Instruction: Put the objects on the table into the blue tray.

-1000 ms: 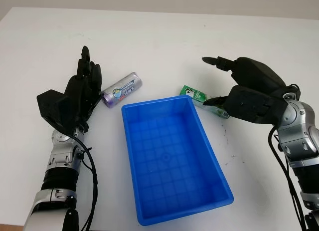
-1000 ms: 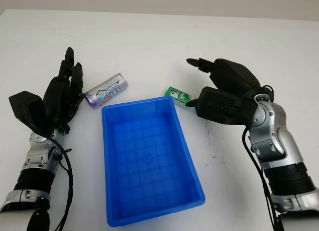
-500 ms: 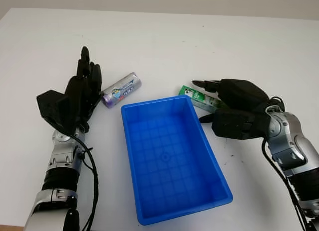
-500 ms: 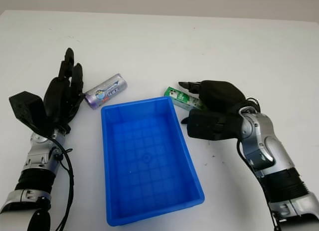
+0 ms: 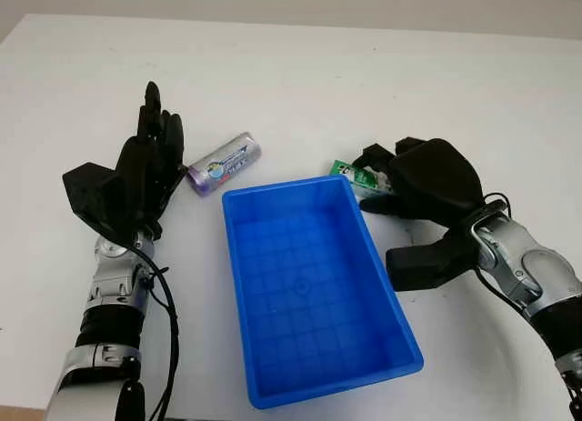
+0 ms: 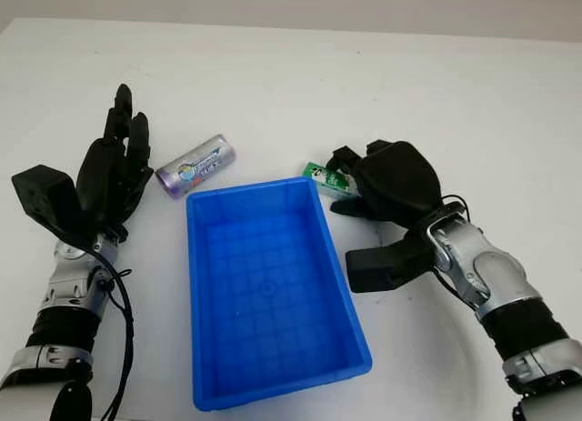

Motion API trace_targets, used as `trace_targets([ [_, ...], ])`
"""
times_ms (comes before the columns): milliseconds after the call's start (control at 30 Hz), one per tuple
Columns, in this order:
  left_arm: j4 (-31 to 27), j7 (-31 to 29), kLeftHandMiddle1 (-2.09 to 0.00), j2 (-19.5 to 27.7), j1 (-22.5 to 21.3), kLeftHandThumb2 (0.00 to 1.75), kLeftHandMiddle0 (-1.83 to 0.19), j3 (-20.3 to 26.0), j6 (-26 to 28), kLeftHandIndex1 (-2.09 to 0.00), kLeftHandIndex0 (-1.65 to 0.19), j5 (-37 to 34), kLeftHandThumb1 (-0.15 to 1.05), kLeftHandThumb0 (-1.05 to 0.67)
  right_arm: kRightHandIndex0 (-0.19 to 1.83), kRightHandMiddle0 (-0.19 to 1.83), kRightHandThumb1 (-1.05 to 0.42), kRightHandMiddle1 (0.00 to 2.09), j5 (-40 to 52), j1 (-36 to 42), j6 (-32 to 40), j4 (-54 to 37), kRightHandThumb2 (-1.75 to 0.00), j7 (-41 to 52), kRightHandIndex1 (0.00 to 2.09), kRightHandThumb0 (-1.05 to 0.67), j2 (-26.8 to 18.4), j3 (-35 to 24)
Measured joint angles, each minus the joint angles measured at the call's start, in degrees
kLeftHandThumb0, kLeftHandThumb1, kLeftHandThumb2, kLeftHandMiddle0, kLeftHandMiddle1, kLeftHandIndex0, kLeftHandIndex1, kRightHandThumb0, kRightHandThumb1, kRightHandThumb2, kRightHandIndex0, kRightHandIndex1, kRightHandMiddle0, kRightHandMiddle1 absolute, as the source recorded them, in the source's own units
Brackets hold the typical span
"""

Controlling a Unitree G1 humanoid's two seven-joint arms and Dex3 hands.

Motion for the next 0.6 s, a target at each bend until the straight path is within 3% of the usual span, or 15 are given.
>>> trace_targets([
  [333,0.0,0.2,0.0,0.0,0.0,0.6,0.19,-0.1,0.0,0.0,0.19,0.1,1.05,-0.8,0.92,0.69,-0.98,2.09,4.6,-3.9,-0.1,6.2,-0.04,-6.2,2.09,-0.47,-0.7,-5.4],
  [600,0.1,-0.1,0.0,-0.1,0.0,0.59,0.19,-0.2,0.0,0.0,0.19,0.1,1.05,-0.79,0.97,0.79,-0.97,2.09,18.0,-8.3,3.0,0.9,-0.05,1.2,2.09,-0.38,-0.3,-14.5],
])
